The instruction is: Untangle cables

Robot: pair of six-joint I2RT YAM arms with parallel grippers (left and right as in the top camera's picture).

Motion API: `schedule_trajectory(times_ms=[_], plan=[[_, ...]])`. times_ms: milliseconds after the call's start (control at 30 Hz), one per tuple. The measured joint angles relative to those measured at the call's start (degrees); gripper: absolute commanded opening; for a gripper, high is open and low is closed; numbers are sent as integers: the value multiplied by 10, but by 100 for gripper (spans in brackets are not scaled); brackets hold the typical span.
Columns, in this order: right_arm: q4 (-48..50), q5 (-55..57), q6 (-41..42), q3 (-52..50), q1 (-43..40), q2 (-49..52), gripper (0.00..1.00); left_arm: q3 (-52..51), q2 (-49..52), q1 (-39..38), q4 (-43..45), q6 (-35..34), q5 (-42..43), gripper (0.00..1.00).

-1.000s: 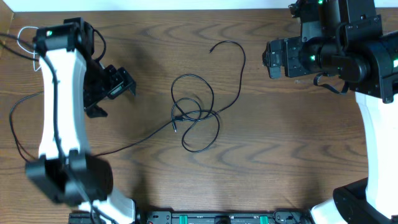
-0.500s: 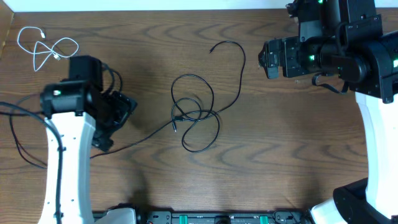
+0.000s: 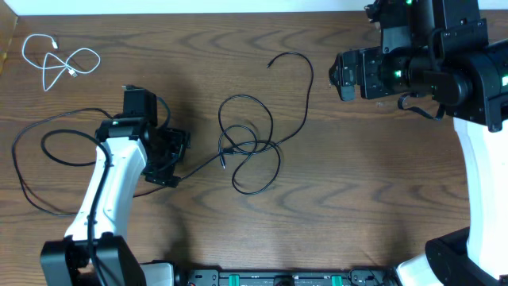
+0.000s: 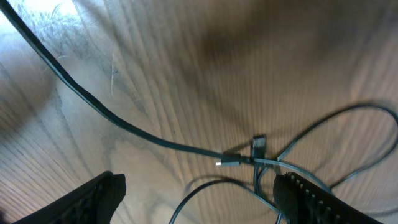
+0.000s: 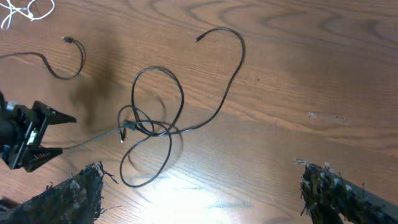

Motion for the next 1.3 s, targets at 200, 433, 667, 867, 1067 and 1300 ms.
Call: schedule_trajectory(times_ms=[200, 433, 667, 867, 1067, 1300], plan=[[7, 0, 0, 0, 0, 0, 99, 0, 40, -1, 3, -40, -8, 82], [11, 0, 0, 0, 0, 0, 99, -5, 87, -3, 23, -72, -30, 71], [11, 0, 0, 0, 0, 0, 99, -5, 93, -3, 33, -77, -36, 60], [10, 0, 0, 0, 0, 0, 99, -5, 93, -3, 34, -82, -57, 44], [9, 0, 0, 0, 0, 0, 99, -5, 93, -3, 34, -73, -82, 8], [8, 0, 0, 0, 0, 0, 99, -5, 92, -3, 34, -28, -70, 7]])
